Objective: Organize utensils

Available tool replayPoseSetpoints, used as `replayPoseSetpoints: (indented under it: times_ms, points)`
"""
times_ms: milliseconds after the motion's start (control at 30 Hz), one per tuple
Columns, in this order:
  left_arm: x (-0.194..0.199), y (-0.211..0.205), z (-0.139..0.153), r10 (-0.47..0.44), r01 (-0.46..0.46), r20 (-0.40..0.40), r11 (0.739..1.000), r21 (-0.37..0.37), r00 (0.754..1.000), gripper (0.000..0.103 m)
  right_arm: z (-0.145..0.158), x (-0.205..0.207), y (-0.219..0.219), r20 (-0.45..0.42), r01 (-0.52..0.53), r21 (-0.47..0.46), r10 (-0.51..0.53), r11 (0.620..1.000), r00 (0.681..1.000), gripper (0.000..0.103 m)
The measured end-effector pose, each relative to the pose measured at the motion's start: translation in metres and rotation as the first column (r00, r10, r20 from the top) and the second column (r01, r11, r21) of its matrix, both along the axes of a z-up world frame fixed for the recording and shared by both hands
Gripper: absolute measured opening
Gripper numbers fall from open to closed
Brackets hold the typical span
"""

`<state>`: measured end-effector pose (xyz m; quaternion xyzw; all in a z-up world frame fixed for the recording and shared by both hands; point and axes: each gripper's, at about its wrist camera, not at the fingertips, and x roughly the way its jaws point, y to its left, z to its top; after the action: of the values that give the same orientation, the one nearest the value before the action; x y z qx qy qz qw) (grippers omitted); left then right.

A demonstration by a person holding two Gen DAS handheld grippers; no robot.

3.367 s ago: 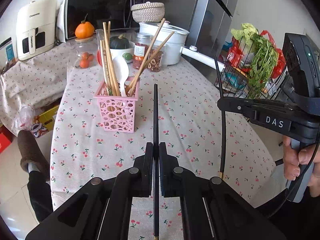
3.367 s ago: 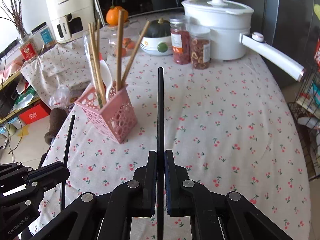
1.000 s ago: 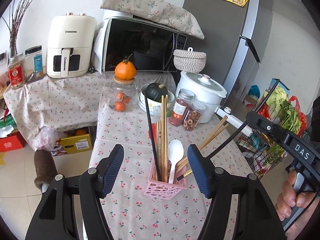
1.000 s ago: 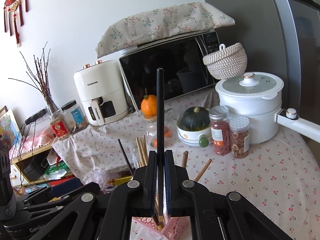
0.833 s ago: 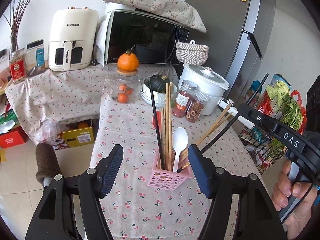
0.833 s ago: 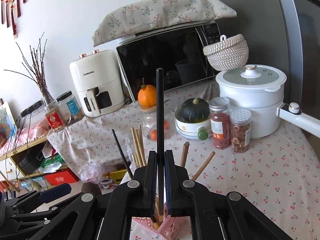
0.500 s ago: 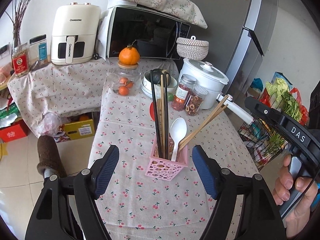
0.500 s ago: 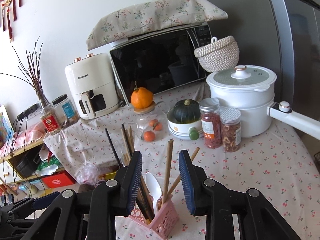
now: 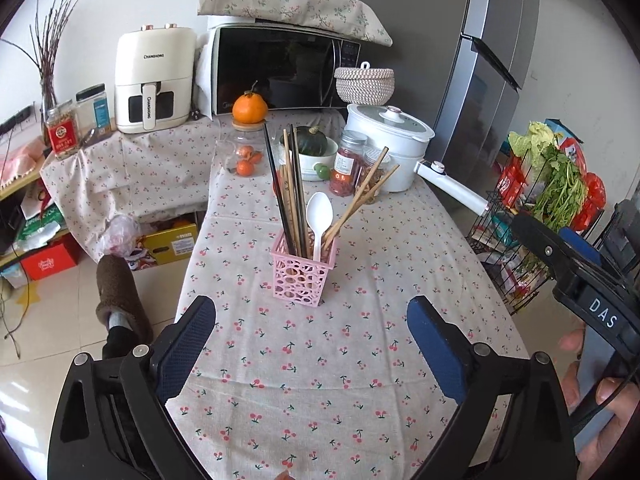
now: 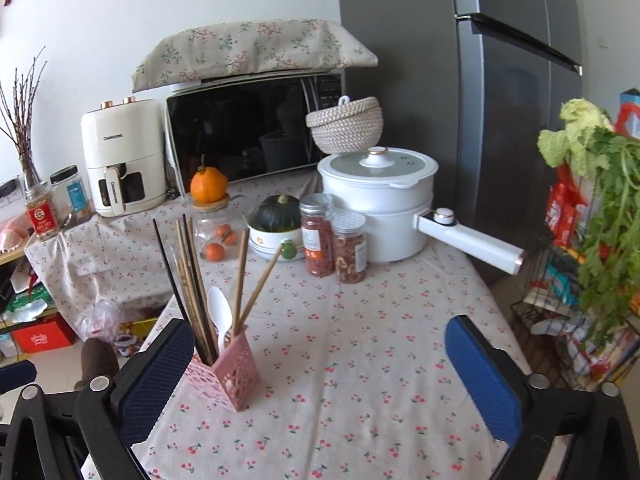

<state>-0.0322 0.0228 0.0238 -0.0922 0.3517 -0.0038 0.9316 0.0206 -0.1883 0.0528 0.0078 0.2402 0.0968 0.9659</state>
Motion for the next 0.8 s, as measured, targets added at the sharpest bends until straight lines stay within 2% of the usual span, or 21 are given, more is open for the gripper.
replayPoseSetpoints:
  times_ms: [100, 300, 533, 800]
  points:
    - [-0.019, -0.004, 0.006, 0.013, -0.012, 0.016, 1.000, -0.012, 1.000, 0.098, -0.002, -0.019, -0.012, -0.021, 0.066, -0.018, -0.066, 0.998, 0.998, 0.103]
    - [-0.046, -0.010, 0.007, 0.029, -0.030, 0.012, 0.999, 0.026, 0.999, 0.100, -0.014, -0.048, -0.031, -0.016, 0.082, -0.018, -0.082, 0.997, 0.997, 0.103]
    - [-0.058, -0.012, 0.009, 0.060, -0.063, 0.048, 0.996, 0.062, 0.997, 0.101, -0.024, -0.057, -0.031, -0.014, 0.075, -0.078, -0.076, 0.994, 0.997, 0.103]
    - [-0.058, -0.016, 0.009, 0.049, -0.052, 0.058, 0.997, 0.056, 0.997, 0.101, -0.030, -0.052, -0.034, -0.056, 0.079, -0.061, -0.083, 0.995, 0.995, 0.103]
